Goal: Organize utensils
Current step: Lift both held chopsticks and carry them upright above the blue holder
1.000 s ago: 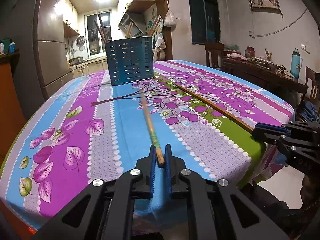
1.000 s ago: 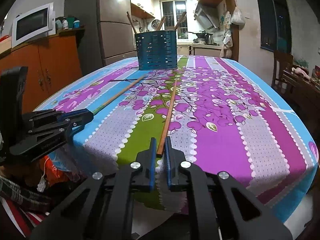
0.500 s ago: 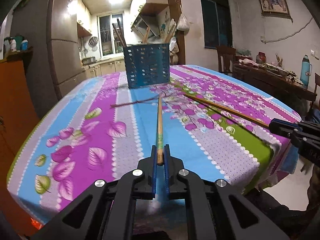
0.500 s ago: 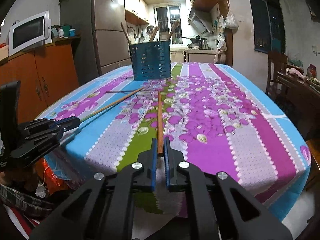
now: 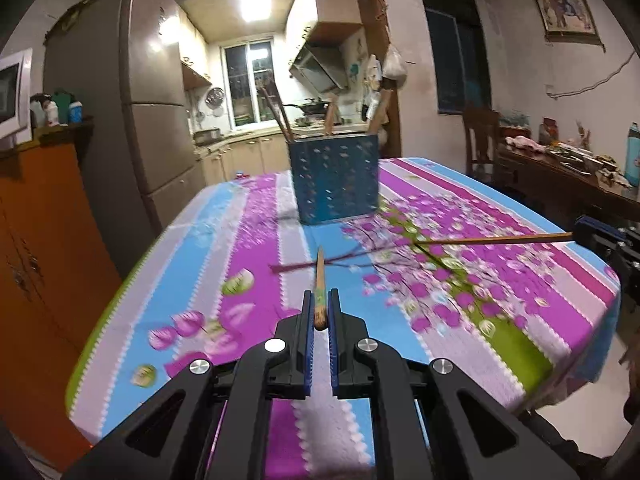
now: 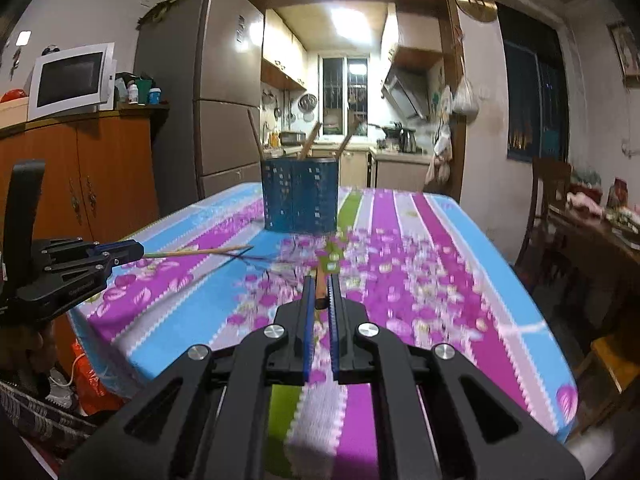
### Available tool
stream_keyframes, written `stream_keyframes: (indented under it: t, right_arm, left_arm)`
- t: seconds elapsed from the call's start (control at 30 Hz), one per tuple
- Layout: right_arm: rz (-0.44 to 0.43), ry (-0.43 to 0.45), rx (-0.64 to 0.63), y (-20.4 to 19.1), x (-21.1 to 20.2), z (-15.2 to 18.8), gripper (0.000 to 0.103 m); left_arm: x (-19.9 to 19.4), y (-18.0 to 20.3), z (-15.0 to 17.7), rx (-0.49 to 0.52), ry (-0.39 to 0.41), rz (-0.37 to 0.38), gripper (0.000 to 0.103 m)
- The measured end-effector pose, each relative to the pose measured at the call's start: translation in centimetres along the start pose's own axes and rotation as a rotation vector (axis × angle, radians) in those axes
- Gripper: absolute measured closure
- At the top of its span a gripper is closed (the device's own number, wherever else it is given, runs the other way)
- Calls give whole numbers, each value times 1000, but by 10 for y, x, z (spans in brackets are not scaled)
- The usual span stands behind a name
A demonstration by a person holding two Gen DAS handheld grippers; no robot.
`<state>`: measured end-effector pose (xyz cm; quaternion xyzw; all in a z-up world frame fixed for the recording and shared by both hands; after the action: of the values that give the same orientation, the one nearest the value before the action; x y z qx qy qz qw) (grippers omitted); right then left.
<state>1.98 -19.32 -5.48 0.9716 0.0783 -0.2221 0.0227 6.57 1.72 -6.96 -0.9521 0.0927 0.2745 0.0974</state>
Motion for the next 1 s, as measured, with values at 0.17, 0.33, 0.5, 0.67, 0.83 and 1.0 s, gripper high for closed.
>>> stream_keyframes:
  t: [0.17,0.33,0.5,0.67,0.83,1.0]
  right_arm:
    - [-1,33,-32,-4,-2,-16,98]
    - [-4,60,-51,-7,-6,-28,98]
    - [-6,77,-75,-11,-7,-37,98]
    - [-12,103,-89,-13,-7,-48,98]
    - [-31,139,-78,-12,-6,-67,98]
    - [-44,171,-65,-7,-4,-86,98]
  left_arm:
    - [-5,-8,-11,9,14,-51,95]
    - [-9,-13,-20,15,30,-75,95]
    - [-15,-14,-29,33,54,-98,95]
    - [-17,-15,-37,45,69,-119,95]
    - [-19,-16,-47,61,82,-139,95]
    - [-19,-16,-59,77,97,-161,95]
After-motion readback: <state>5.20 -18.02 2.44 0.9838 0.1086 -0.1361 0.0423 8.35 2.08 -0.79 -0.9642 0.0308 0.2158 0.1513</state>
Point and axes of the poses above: each gripper's, at about its wrist camera, not at the fingertips, and x roughly the way its jaws point, y to its right, z to its underside, the point moved 3 cm from there along x, roughly the way its jaws point, and after that the axes turned 6 degrees about -y, right-handed, at the moved point
